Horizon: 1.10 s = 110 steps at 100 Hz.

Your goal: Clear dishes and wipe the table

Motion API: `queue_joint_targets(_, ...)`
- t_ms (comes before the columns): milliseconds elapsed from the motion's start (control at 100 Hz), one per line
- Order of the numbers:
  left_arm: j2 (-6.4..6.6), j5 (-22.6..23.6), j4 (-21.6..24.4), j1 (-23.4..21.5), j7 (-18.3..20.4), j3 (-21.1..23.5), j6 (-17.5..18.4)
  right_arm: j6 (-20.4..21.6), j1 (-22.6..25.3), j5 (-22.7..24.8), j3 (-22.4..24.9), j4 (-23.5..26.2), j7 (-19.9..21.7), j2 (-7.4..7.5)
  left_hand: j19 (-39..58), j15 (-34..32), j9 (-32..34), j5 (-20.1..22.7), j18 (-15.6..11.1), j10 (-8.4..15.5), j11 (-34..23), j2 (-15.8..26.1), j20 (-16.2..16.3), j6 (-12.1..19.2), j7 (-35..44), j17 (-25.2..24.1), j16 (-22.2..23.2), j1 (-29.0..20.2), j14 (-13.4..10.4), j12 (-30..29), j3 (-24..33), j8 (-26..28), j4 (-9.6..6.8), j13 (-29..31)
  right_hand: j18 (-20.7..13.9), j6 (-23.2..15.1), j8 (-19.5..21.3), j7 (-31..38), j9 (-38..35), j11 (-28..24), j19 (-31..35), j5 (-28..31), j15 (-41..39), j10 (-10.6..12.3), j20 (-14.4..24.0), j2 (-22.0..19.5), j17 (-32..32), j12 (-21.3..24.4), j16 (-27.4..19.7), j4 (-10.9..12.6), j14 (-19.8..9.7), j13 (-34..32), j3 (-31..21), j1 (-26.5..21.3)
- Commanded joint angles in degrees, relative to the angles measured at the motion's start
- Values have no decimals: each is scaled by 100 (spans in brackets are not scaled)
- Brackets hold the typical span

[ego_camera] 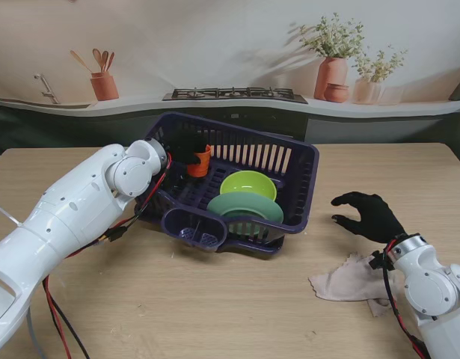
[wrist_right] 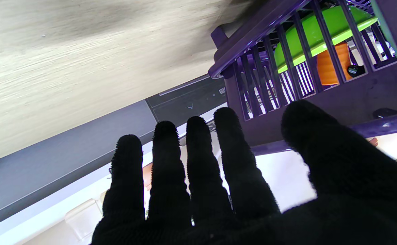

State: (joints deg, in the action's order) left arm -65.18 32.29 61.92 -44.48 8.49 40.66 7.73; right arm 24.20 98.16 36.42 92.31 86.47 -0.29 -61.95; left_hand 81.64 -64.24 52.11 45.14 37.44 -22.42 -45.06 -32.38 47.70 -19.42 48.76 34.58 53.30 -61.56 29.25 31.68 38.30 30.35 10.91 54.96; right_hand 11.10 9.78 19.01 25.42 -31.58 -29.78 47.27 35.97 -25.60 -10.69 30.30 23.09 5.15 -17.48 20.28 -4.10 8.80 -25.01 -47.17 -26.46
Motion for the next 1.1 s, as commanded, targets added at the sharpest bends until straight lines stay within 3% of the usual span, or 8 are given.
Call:
queue_joint_targets(0, -9, 15, 38, -25, 62, 14, -53, 24, 7, 30, -9, -5, 62, -9, -142, 157, 246, 143, 188, -609, -284, 524, -130, 480, 473, -139, -181, -697, 203, 91, 198, -63, -291, -109, -195, -16, -23, -13, 87, 14, -100, 10, 113, 106, 90, -43, -88, -66, -23, 117, -145, 123, 27, 142)
queue_joint_targets(180, -24, -27, 26, -42, 51, 17, -138, 11, -1, 31, -21, -13, 65, -8, -504, 513, 285, 272, 256, -577, 56, 493, -282, 419, 265, -277, -516, -671, 294, 68, 195, -464, -310, -241, -202, -15, -21, -10, 84, 12, -97, 13, 113, 107, 91, -43, -81, -67, -23, 117, -150, 124, 29, 145)
queue_joint_targets(570, -43, -119, -26, 68, 168, -108, -218, 16, -2, 39, -13, -28, 39, -12, -666, 691, 328, 391, 256, -576, 291, 475, -334, 370, 85, -354, -697, -635, 460, 25, 178, -728, -320, -339, -193, -14, -23, -15, 85, 11, -97, 6, 114, 109, 93, -46, -81, -67, -23, 116, -142, 130, 29, 140)
queue_joint_targets(730, -45, -115, -56, 113, 207, -187, -230, 32, -8, 36, -10, -37, 25, -15, -725, 716, 317, 407, 256, -568, 339, 481, -337, 378, 51, -419, -726, -626, 425, 15, 166, -759, -318, -379, -190, -18, -22, -12, 91, 14, -97, 9, 113, 102, 94, -44, -81, -66, -23, 117, -142, 130, 27, 139)
queue_joint_targets(1090, -51, -204, -21, 162, 411, -334, -556, 43, -12, 46, -5, -52, 11, -15, -1163, 1082, 234, 458, 256, -585, 569, 575, -305, 268, -260, -822, -970, -674, 499, -24, -12, -973, -355, -593, -197, -20, -21, -6, 92, 12, -97, 11, 115, 111, 95, -45, -78, -66, -23, 116, -151, 134, 31, 141)
